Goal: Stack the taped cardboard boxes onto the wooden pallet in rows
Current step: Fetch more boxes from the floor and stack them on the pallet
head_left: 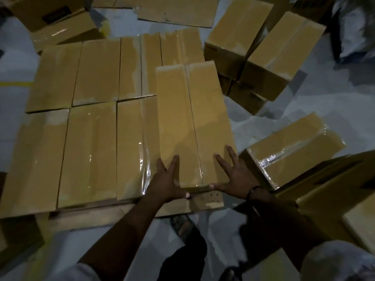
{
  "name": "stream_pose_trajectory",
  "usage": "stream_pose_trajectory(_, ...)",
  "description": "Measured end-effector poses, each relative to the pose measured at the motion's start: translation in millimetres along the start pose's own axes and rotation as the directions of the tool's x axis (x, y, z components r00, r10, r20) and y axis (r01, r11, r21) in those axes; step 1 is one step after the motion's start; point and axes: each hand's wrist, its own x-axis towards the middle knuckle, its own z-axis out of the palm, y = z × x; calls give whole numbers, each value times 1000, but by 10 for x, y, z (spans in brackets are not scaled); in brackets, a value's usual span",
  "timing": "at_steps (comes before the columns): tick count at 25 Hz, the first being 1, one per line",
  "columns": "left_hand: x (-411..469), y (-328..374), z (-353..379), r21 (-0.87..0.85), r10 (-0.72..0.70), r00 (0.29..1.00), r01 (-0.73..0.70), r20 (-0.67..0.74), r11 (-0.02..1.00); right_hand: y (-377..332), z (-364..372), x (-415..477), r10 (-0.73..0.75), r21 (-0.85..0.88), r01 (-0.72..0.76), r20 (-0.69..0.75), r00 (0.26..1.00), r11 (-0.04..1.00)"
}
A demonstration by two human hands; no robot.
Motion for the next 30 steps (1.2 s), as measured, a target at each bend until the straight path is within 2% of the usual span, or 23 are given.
stream_pose_trajectory(4,-107,-56,105,151,72,985,-48,-156,987,158,75,-85,-106,-24,105,-23,994,994)
stream_pose_trajectory(10,-129,41,85,109,39,973,-14,-229,994,143,-27,-90,-96,-45,93,-63,993,995)
stream_pose_trajectory(14,-96,51,141,121,59,968,-30,-245,992,174,-75,-133,-59,14,61,-79,995,998)
stream_pose_trajectory(26,-98,130,204,82,56,969,-37,-242,996,217,-108,-175,-27,14,28,-74,997,1000)
stream_pose_trajectory(30,-50,88,141,82,27,986,-13,-165,997,132,-127,-213,-20,-7,20,-89,996,1000)
